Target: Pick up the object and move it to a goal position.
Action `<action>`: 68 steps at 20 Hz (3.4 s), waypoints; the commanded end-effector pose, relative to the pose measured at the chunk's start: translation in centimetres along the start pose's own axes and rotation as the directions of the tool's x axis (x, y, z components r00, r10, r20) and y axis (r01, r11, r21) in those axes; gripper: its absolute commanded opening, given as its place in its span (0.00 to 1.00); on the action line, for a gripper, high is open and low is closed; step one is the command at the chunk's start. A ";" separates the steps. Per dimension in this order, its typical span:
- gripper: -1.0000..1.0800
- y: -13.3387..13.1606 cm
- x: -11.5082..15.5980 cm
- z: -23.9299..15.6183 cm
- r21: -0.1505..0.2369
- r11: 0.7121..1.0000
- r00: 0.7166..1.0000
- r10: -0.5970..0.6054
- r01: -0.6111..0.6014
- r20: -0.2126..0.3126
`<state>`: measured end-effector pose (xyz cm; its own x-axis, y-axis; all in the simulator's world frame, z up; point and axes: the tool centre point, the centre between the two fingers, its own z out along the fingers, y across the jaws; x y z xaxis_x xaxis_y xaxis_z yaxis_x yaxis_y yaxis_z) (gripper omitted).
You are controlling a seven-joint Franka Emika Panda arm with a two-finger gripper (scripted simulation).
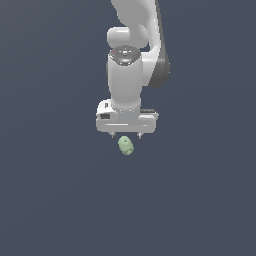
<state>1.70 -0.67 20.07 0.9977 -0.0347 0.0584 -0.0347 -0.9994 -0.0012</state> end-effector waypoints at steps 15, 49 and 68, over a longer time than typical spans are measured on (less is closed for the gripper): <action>0.96 2.1 1.1 -1.5 -0.032 0.999 0.999 0.024 -0.025 -0.037; 0.96 0.6 -5.5 8.8 0.025 0.892 0.890 -0.452 0.451 0.052; 0.96 0.6 -5.9 13.8 0.026 0.891 0.889 -0.455 0.454 0.052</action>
<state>-3.48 -1.04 6.27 0.9060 0.4232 -0.0012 0.4232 -0.9060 -0.0008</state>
